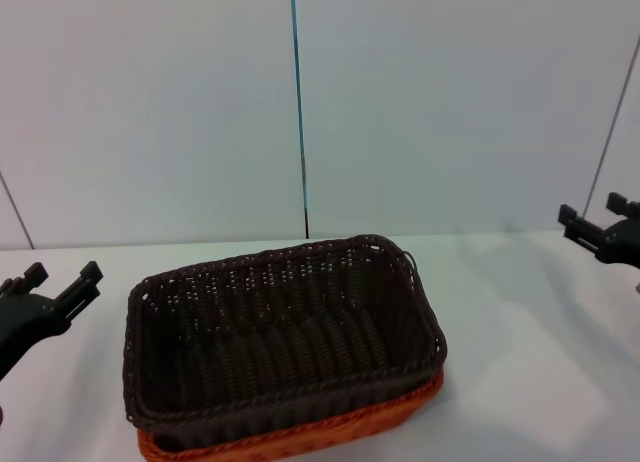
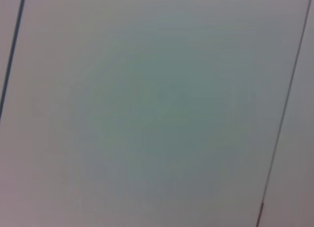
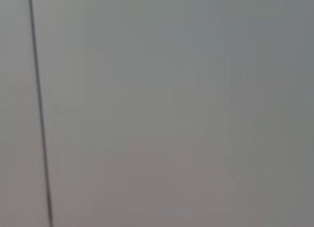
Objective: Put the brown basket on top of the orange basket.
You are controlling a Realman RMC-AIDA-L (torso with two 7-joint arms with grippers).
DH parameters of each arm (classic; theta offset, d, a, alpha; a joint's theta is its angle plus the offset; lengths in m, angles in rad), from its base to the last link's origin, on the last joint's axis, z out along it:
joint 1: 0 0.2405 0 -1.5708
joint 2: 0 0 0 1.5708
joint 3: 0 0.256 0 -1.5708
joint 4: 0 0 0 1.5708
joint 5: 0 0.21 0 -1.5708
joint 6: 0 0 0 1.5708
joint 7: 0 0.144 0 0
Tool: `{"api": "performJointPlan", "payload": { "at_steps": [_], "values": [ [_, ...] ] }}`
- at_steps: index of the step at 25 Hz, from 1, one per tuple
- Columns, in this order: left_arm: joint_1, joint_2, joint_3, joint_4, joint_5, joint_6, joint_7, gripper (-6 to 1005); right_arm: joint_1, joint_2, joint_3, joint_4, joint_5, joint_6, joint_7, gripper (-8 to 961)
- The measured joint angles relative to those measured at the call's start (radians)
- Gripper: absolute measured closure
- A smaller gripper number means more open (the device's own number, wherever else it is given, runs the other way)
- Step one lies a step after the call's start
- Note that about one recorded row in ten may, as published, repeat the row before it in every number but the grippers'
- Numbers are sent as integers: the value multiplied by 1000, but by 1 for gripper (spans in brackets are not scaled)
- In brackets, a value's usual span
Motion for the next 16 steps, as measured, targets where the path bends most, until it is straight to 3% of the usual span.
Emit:
{"api": "performJointPlan", "payload": {
  "at_steps": [10,16],
  "values": [
    [-43,-49,-9,-1,-157,-126,161,153,20,1,0,9,4,128,-41,187],
    [-58,-45,-10,-2,-188,-185,158,152,29,2,-47,18,6,170,-40,187]
  ]
}}
